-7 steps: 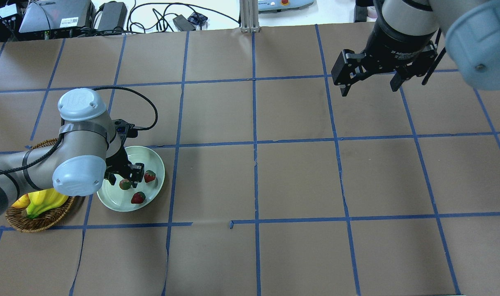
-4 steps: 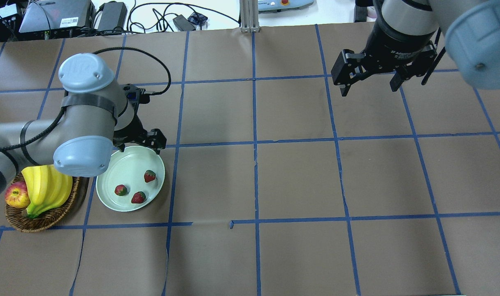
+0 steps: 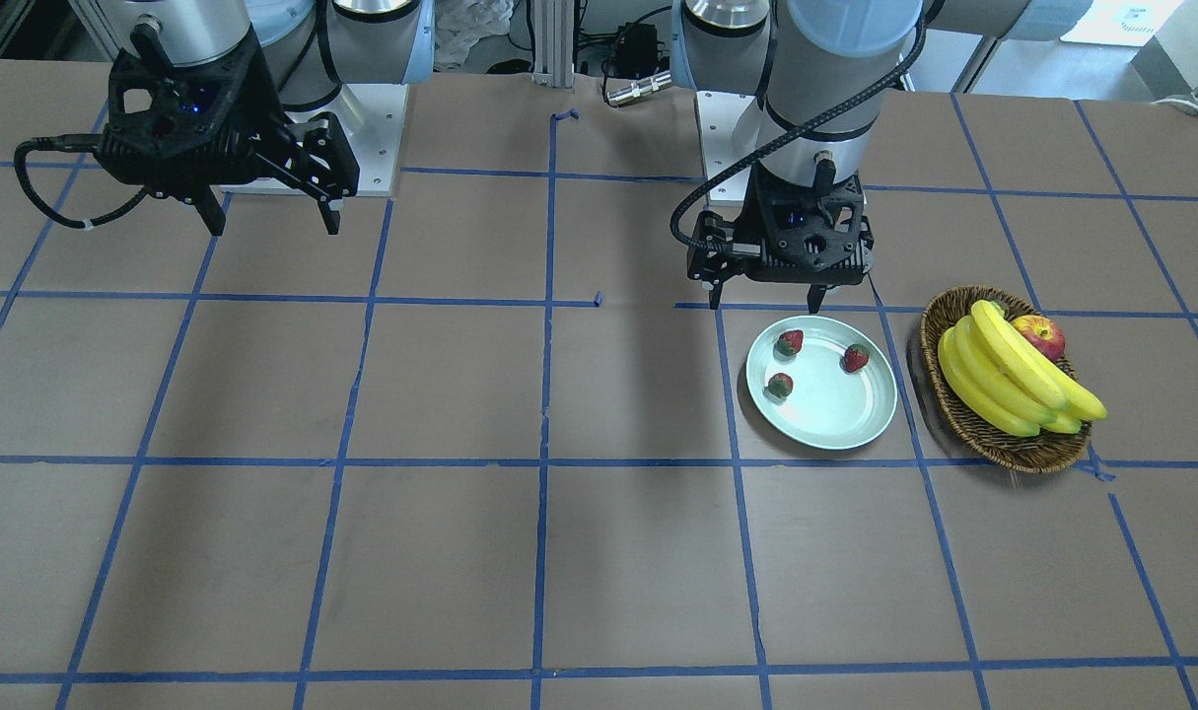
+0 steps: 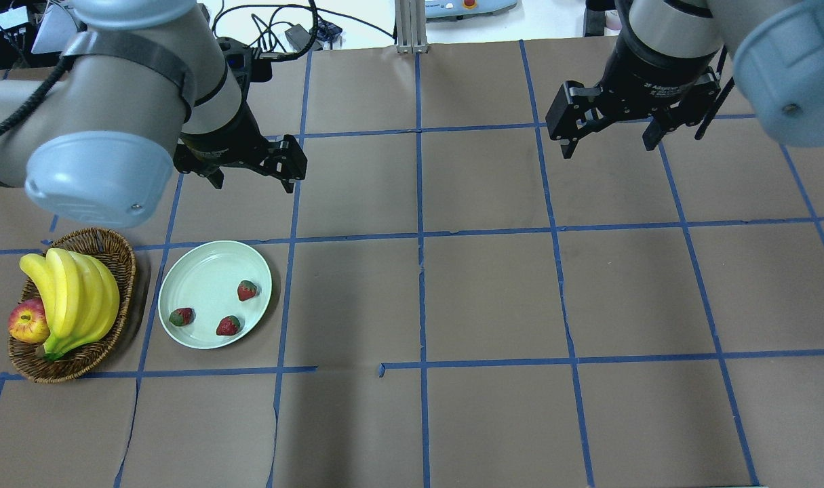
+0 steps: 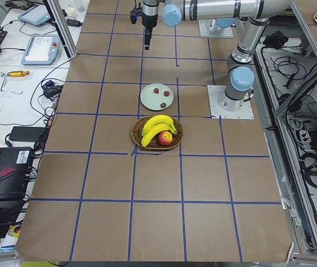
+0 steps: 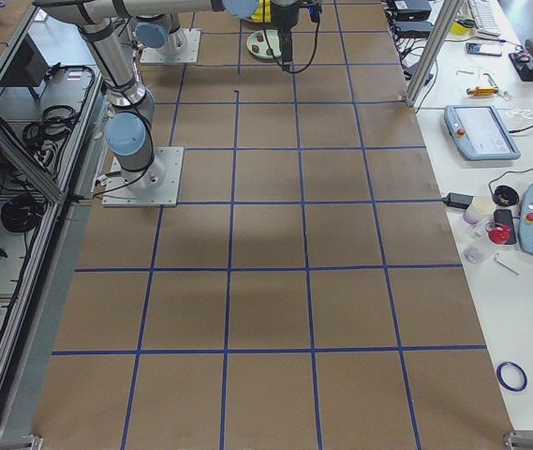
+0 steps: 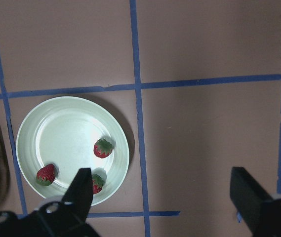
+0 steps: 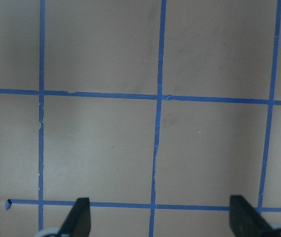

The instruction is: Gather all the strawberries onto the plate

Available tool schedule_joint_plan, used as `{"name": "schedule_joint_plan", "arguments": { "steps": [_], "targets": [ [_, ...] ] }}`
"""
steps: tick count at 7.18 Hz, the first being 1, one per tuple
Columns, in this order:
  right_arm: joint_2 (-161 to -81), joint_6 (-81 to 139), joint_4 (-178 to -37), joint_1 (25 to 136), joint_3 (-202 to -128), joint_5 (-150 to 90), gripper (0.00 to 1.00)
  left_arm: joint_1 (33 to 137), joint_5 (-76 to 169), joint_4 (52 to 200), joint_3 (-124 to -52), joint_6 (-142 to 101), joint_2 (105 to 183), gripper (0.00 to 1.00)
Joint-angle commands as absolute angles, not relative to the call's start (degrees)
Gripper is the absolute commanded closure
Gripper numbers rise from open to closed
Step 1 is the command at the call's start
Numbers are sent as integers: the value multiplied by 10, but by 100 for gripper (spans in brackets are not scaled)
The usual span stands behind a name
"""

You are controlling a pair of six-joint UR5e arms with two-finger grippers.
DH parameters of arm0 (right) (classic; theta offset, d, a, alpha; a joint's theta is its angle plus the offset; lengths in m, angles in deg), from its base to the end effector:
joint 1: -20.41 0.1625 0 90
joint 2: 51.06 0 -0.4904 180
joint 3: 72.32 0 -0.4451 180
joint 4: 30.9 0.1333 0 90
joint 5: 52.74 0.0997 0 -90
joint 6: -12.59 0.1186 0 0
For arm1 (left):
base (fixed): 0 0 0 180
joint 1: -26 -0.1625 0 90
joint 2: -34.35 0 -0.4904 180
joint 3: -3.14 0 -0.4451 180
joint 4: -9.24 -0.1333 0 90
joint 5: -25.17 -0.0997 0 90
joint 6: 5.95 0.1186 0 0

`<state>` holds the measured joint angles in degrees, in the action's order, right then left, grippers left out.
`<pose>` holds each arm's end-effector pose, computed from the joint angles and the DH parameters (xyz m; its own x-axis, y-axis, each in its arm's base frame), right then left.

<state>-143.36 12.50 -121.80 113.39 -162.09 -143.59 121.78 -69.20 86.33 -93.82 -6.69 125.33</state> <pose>0.1590 -0.5240 0.5597 -0.9985 -0.0527 0.0149 -0.0535 0.9968 -0.0598 -0.1799 -0.5434 0.4822 -0.9939 0.0810 -0.0748 0.0875 0.9923 -0.0876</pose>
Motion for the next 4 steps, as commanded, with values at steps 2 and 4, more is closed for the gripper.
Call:
{"name": "schedule_joint_plan", "arguments": {
  "steps": [2,4],
  "targets": [
    [-1433,124,-1215,1134,-1621,-1438,0,1162,-672,915,-896,-7,1235,0],
    [-1433,124,-1214,1134,-1620,-1439,0,1167,-644,927,-882,-22,1225,0]
  ]
}}
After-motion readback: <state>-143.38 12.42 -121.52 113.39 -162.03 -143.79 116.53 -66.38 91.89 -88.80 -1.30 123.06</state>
